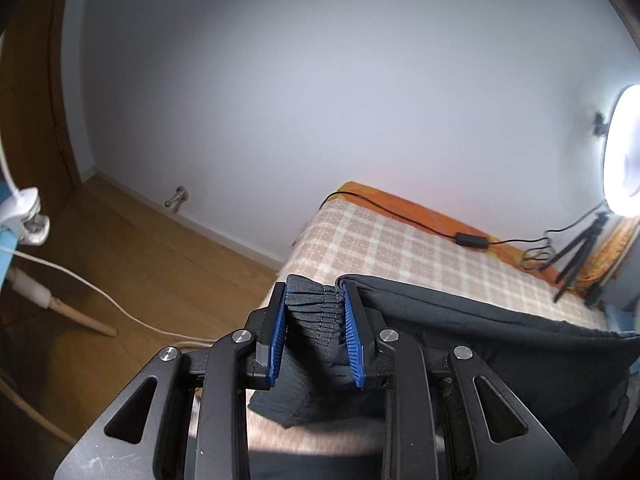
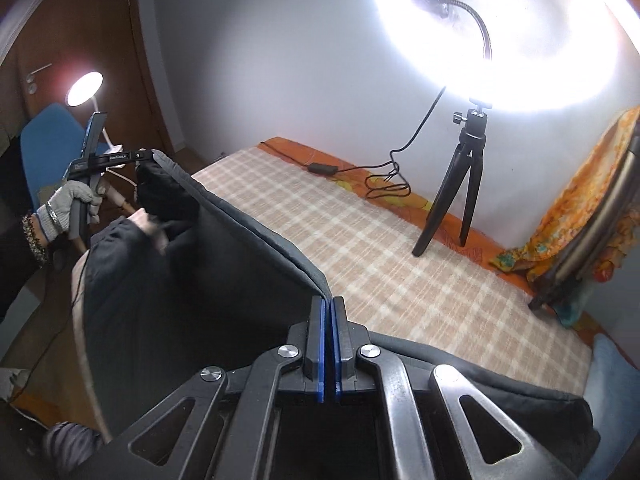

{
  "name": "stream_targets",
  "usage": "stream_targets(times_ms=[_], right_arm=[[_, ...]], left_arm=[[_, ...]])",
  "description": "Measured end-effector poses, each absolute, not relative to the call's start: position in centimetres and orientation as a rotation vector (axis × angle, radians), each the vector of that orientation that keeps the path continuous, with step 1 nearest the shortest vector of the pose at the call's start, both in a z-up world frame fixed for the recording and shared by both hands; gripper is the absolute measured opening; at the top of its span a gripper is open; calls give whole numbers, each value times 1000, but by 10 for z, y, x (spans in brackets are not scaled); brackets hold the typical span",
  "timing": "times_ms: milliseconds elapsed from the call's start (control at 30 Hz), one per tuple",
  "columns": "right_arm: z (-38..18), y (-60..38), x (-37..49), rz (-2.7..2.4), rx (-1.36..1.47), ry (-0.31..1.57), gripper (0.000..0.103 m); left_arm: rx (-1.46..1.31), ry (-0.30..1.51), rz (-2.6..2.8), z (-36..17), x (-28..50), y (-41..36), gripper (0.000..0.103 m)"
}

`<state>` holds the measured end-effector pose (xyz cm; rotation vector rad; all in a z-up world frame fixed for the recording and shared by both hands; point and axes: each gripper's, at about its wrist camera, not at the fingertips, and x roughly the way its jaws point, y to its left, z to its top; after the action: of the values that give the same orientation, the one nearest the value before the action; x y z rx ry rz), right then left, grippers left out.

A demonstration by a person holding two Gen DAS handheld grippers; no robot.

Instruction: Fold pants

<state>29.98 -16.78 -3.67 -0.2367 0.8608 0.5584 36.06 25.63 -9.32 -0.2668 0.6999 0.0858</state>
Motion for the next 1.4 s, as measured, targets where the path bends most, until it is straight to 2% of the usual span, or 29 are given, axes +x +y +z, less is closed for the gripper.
stream_targets(times_ms=[433, 833, 1133, 1200, 1267, 1400], right_arm=[[-15, -153, 186, 591, -318, 904, 0], [-58, -154, 98, 640, -351, 992, 0], [-85, -155, 76, 645, -305, 977, 0], [-92, -153, 73, 649, -303, 985, 0], [-97, -152, 70, 653, -307, 992, 0], [-101, -155, 71, 652, -287, 996, 0]], left_arm=[[-337, 693, 41, -121, 255, 261, 24], [-467, 722, 46, -166, 185, 263, 24], [-560, 735, 61, -180, 162, 268, 24], [-637, 722, 57, -184, 153, 274, 28], [-712, 713, 51, -186, 146, 278, 48], [-836, 663, 43, -192, 127, 289, 51]])
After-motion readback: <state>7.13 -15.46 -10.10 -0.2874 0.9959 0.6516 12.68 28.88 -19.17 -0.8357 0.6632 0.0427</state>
